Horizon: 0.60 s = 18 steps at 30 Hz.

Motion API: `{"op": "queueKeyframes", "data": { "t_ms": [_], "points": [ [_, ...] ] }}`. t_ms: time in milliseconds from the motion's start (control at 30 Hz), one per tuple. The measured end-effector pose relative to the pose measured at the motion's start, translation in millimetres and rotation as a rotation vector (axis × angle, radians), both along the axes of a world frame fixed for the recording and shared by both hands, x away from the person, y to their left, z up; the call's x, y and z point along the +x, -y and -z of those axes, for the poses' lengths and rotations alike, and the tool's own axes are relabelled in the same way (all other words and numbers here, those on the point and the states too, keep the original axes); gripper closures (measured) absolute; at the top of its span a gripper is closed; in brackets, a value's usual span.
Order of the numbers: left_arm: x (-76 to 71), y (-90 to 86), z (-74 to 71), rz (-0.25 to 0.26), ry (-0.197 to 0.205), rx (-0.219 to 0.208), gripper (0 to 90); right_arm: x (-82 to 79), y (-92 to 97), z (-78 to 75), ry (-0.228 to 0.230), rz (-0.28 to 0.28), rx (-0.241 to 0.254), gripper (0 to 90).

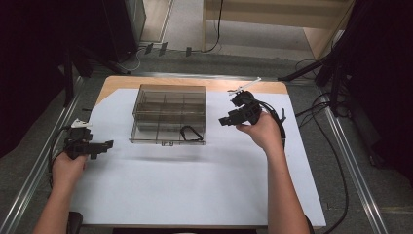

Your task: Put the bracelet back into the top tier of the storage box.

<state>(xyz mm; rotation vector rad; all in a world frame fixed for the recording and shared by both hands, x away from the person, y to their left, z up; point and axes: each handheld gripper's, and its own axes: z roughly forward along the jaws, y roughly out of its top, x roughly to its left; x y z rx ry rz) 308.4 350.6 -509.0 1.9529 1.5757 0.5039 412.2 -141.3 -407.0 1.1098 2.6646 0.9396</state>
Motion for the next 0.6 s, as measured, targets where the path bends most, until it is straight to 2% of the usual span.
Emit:
{"op": "queueKeyframes", "data": {
  "t_ms": [600],
  "points": [
    [11.0, 9.2, 0.5, 0.029, -0.002, -0.002, 14.0, 4.5, 46.3, 19.9, 0.001, 0.110, 0.016, 43.0]
  ]
}}
